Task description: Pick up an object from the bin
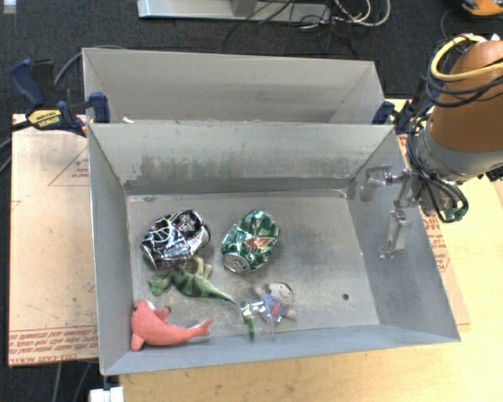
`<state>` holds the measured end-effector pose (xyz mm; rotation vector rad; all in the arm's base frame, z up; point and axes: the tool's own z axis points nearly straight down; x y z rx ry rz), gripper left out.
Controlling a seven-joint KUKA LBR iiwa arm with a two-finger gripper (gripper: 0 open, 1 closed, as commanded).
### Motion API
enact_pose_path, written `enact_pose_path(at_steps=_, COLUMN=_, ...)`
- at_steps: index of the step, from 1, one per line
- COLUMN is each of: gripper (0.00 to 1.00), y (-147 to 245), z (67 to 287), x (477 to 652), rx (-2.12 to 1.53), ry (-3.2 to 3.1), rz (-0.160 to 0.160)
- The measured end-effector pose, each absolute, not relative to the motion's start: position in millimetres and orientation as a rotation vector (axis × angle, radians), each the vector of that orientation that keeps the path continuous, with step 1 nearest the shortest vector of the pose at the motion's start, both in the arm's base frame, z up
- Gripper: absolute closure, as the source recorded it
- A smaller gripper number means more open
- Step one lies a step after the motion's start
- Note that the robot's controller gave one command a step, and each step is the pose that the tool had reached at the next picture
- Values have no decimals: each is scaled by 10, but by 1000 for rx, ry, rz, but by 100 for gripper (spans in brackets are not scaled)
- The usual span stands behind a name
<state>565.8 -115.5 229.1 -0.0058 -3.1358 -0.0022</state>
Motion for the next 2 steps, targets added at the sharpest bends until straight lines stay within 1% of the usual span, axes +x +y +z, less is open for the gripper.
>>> enact_pose_path(at_steps=1, gripper=0, y=-1146, z=2339, x=5672, rx=0, ry=-3143, rz=0)
enact_pose_path(at_steps=2, gripper=0, y=-1477, z=1965, x=6177, rx=94, ry=-3136, rz=-2)
